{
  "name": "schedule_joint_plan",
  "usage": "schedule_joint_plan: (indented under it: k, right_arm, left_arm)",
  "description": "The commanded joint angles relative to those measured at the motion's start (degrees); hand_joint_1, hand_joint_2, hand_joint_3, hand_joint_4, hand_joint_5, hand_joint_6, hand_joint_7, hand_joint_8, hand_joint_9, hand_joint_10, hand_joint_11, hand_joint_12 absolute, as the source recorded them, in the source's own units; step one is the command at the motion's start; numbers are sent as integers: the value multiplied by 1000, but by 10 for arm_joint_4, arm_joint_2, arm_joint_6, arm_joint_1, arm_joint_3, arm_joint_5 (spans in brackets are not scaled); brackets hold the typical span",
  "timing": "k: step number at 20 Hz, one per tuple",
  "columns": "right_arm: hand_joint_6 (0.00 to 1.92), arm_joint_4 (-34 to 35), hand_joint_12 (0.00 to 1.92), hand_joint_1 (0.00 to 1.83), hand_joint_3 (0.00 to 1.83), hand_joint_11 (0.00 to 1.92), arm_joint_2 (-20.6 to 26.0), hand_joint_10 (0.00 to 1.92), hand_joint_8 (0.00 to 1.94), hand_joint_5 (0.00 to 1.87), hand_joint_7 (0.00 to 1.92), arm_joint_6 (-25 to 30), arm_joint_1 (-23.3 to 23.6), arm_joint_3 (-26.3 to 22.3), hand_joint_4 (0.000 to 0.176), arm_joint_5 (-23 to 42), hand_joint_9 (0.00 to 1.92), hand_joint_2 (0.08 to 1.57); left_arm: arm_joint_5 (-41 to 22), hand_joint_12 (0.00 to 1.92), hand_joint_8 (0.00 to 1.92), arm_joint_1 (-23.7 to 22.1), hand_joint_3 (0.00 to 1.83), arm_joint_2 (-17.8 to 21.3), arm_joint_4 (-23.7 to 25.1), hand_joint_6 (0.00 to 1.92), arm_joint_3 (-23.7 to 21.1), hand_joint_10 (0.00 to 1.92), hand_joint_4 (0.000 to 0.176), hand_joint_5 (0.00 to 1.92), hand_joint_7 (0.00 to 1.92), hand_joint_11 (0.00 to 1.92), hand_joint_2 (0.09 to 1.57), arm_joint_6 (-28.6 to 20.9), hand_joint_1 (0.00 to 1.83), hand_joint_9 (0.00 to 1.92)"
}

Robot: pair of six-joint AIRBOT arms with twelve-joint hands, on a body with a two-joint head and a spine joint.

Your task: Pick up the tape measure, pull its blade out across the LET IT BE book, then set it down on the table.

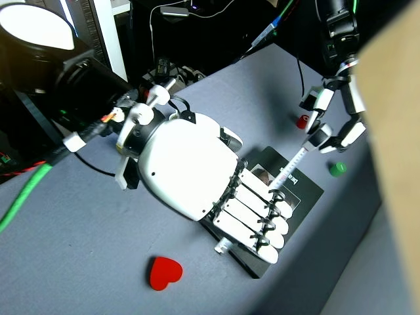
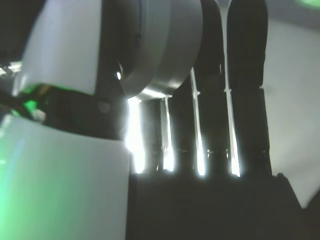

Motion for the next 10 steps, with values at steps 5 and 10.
schedule_joint_plan:
  k: [5,10]
  right_arm:
    - [2,-51,56,0,1,42,-1,0,6,5,17,7,-2,0,0,-16,0,1059]
    - [0,-51,60,0,1,33,-2,0,4,0,20,7,-3,0,0,-17,0,1059]
  left_arm:
    - [-77,958,1083,2,0,-26,-35,698,40,635,0,1082,998,992,1092,-7,1241,1115]
    - [-80,928,1046,1,0,-45,-19,610,73,570,0,1113,1042,1006,1078,-11,1255,1154]
